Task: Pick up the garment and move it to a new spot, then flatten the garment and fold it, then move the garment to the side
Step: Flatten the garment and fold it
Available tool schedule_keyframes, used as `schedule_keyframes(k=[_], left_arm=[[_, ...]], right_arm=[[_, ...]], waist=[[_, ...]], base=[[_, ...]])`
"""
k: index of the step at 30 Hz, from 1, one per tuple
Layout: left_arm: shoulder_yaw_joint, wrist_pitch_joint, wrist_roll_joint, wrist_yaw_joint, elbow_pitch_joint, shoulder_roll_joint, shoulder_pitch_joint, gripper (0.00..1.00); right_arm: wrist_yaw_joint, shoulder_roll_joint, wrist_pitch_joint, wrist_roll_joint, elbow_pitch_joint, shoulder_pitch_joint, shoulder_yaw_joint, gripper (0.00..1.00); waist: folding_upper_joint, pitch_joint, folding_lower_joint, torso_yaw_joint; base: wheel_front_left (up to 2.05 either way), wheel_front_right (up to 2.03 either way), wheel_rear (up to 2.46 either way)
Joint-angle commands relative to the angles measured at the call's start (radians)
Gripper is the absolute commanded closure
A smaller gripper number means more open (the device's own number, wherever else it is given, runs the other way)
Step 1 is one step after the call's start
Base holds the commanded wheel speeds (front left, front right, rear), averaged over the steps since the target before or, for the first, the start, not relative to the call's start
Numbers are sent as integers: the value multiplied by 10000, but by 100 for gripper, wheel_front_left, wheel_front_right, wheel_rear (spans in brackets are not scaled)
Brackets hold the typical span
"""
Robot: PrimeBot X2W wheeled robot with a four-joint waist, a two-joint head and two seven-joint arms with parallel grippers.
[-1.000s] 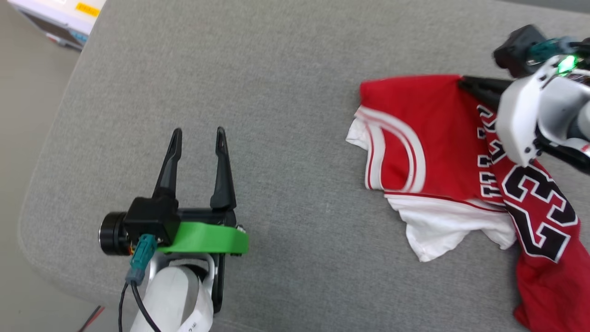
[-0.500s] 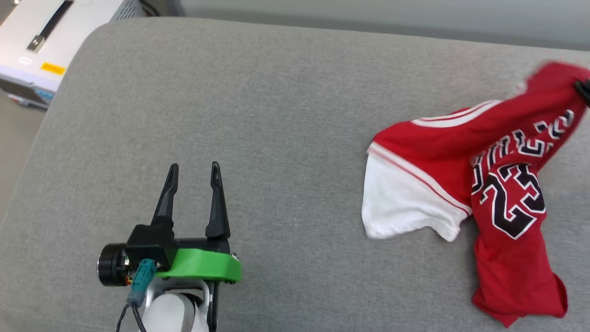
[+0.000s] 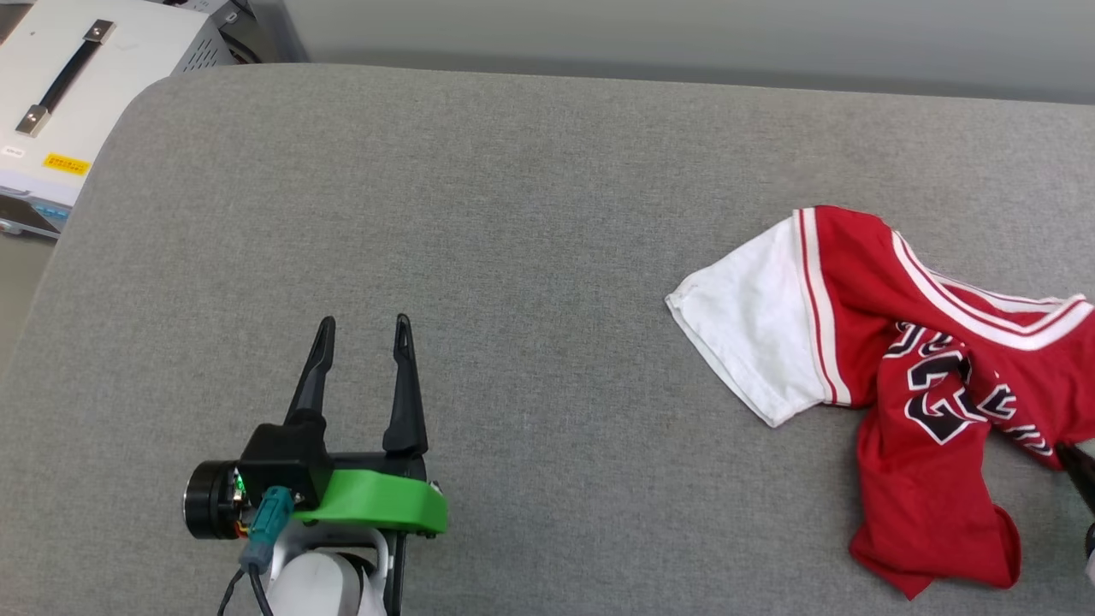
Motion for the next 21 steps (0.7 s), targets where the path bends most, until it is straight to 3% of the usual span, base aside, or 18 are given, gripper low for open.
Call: schedule_keyframes(k=[1,5,6,7,11,13,17,21], left_arm=[[20,-57,66,-55,44,-32,11,0],[138,-57,128,-115,168,-32,40,0],[202,-57,168,-133,182,-32,53,0],[262,-57,197,-158,195,-32,63,0],[585,-57,345,-424,222,-25,-27,0],[741,-57,384,-638,267,25,-196,0],[803,-57,499,-1262,669,341,-969,0],[434,-57,462,-1771,1404,740,-2171,0]], right_arm=[[-7,248,36,-80,211,154,-55,100],[-7,906,-478,-384,747,256,-481,100],[-7,1017,-704,-571,859,229,-685,15],[-7,1108,-876,-740,955,194,-921,0],[-7,1500,-1224,-1925,936,130,-2264,0],[-7,1823,-1242,-3009,436,89,-3609,0],[-7,3353,-1247,-5564,-1732,849,-6456,0],[-7,5048,-1249,-7253,-4012,1687,-7578,0]], waist=[[-1,-21,0,2],[-1,-196,0,-59],[-1,-269,0,-98],[-1,-324,0,-135],[-1,-536,0,-344],[-1,-579,0,-471],[-1,-543,0,-714],[-1,-412,0,-911]], base=[[0,0,0],[0,0,0],[0,0,0],[0,0,0],[0,0,0],[0,0,0],[0,0,0],[0,0,0]])
